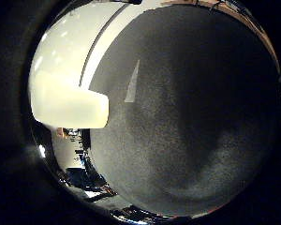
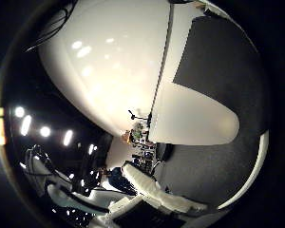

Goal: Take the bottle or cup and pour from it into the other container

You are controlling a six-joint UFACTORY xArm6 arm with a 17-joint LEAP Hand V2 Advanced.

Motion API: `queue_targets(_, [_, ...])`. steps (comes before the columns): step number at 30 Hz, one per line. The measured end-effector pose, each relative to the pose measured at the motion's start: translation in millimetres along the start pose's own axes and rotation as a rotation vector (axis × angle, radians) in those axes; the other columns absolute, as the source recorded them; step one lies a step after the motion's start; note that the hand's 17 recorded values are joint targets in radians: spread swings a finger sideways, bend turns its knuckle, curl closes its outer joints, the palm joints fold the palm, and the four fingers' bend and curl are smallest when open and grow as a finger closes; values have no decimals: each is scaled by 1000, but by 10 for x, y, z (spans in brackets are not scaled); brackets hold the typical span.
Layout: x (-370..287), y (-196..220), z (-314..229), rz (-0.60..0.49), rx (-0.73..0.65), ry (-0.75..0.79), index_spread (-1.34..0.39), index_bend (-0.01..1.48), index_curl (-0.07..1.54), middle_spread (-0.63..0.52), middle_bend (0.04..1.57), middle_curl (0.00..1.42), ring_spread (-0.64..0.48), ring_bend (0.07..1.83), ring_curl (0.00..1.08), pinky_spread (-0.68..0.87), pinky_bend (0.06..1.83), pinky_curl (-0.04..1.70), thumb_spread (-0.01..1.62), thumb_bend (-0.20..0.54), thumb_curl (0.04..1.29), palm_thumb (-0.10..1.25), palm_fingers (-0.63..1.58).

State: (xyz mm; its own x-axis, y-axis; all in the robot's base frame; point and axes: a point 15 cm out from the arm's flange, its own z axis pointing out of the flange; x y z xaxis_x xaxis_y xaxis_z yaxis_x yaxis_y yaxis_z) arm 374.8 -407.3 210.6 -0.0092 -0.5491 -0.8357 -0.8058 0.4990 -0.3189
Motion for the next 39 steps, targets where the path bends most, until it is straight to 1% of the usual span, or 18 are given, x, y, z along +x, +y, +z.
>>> queue_targets(15, [-251,-110,398,-47,-71,-22,-147,137,225,138,421,333,146,684,241,432,749,262,878,-33,299,376,94])
queue_targets(21, [-316,-66,619,-47,-107,-47,-128,139,226,134,419,331,146,717,237,436,783,259,884,-33,299,378,112])
queue_targets(27, [-422,36,786,-39,-158,-84,-122,138,227,117,429,334,123,775,237,433,856,261,885,-33,299,378,146])
queue_targets(31, [-548,114,957,-35,-208,-125,-114,136,226,100,456,341,95,849,245,427,903,255,887,-29,301,391,187])
queue_targets(33, [-599,142,1026,-37,-232,-137,-113,140,227,87,477,347,70,904,255,401,909,247,895,-29,303,405,233])
queue_targets(36, [-658,207,1097,-41,-274,-149,-121,161,244,54,516,359,21,965,266,324,915,231,909,-26,305,427,298])
queue_targets(39, [-741,247,1152,-42,-300,-175,-129,185,271,6,602,386,-34,1012,275,237,890,199,929,-21,309,468,402])
